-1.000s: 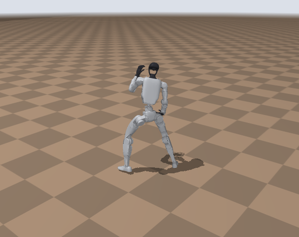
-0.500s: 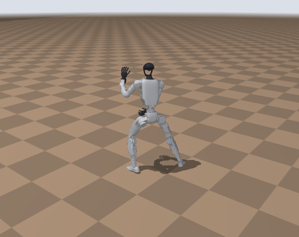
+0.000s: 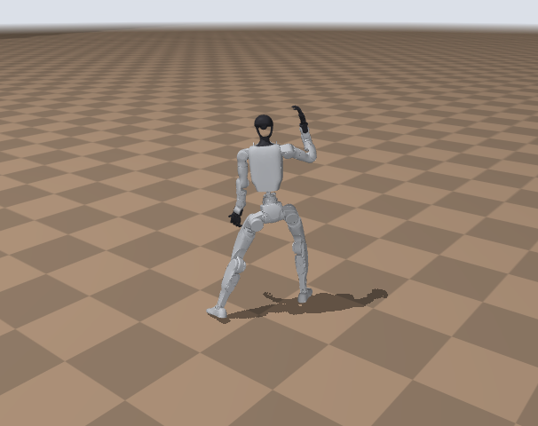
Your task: Kungfu
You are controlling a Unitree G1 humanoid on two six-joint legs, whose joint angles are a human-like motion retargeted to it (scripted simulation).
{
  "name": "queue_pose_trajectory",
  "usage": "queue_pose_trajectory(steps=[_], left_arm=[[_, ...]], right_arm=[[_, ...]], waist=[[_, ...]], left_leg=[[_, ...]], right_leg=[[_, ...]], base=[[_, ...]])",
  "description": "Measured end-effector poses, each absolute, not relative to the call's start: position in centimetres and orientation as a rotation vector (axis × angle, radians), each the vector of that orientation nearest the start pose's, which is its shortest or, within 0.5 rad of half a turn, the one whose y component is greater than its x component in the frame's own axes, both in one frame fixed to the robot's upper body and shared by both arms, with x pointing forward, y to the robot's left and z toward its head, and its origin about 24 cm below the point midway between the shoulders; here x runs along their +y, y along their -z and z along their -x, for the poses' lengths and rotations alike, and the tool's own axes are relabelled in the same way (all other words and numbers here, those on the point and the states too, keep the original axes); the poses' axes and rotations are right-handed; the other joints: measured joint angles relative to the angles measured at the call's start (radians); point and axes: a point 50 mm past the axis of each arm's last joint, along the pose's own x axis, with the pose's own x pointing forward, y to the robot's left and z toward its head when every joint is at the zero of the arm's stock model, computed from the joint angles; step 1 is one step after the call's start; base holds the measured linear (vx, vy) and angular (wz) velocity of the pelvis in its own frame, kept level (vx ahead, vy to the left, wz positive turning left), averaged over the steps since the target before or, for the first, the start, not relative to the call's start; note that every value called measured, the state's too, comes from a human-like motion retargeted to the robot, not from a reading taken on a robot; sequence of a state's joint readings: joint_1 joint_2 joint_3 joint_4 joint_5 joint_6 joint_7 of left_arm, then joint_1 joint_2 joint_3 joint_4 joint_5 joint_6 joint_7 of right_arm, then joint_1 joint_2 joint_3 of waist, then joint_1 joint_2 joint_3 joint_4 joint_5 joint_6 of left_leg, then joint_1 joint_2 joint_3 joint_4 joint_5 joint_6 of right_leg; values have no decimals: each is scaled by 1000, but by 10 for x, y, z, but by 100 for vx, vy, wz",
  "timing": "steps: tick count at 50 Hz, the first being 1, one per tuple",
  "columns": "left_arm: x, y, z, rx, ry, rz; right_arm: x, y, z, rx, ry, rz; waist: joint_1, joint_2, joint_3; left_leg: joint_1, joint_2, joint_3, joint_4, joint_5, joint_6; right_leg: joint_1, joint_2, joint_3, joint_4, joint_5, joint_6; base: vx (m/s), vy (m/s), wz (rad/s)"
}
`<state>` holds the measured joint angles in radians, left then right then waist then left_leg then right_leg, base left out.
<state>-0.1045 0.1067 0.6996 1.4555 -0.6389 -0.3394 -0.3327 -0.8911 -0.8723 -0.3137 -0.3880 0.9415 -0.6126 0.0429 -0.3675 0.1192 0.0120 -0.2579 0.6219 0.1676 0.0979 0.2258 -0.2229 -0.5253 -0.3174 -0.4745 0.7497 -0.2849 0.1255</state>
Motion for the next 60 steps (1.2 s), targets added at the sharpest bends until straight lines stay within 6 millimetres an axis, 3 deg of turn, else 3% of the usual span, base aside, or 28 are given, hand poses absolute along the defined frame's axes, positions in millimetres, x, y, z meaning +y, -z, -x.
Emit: queue_pose_trajectory(steps=[2,4,8,12,17,22,26,39,45,50,56,60], left_arm=[[209,148,-140,533,-613,1033],[189,130,-185,404,-432,1155],[161,83,-258,202,-126,1196],[144,42,-301,125,121,1062],[143,22,-317,91,208,922],[151,28,-311,104,184,885],[158,49,-292,172,118,888],[185,123,-190,517,-70,744],[204,134,-160,588,-154,674],[218,138,-146,661,-176,502],[221,144,-128,767,-123,301],[223,145,-124,801,-100,222]], right_arm=[[-247,-407,-93,-2083,-295,-31],[-252,-398,-68,-2167,-166,39],[-245,-384,-49,-2230,58,233],[-239,-381,-58,-2150,43,310],[-242,-383,-67,-2085,-90,220],[-246,-388,-75,-2036,-118,221],[-250,-390,-81,-1991,-142,223],[-254,-388,-83,-1938,-83,369],[-257,-386,-85,-1918,-43,419],[-260,-389,-92,-1910,-46,401],[-256,-396,-112,-1862,-89,408],[-253,-402,-129,-1813,-136,424]], waist=[[-39,-2,28],[-85,3,55],[-142,20,80],[-140,36,81],[-156,61,92],[-170,77,109],[-178,72,114],[-223,-8,83],[-205,-25,86],[-190,-9,87],[-206,59,73],[-215,78,40]], left_leg=[[11,26,77,-27,7,4],[6,41,80,-35,24,-5],[-8,56,92,-31,31,8],[18,42,104,-32,19,24],[43,13,107,-27,-28,34],[68,-15,77,-9,-95,-11],[86,-47,66,9,-137,-37],[83,-206,82,38,-151,-39],[43,-247,66,67,-171,-39],[18,-257,91,74,-196,-39],[46,-168,178,37,-116,-39],[87,-131,206,27,52,-39]], right_leg=[[-27,1,1,60,-46,-10],[-51,10,7,105,-77,-16],[-85,18,14,140,-99,-29],[-122,27,56,128,-79,-42],[-142,23,87,74,-23,-54],[-154,18,105,3,53,-58],[-156,6,118,-57,112,-49],[-128,-143,168,-150,218,24],[-120,-187,147,-196,261,43],[-160,-222,54,-256,328,59],[-210,-228,-193,-160,217,-142],[-237,-230,-302,-73,165,-198]], base=[[-29,-37,14],[-26,-20,9],[-19,-4,-11],[-12,8,-47],[-7,16,-46],[-8,16,-58],[-11,14,-50],[-2,15,11],[-1,11,13],[-10,11,-48],[-7,-24,-116],[-1,-58,-116]])
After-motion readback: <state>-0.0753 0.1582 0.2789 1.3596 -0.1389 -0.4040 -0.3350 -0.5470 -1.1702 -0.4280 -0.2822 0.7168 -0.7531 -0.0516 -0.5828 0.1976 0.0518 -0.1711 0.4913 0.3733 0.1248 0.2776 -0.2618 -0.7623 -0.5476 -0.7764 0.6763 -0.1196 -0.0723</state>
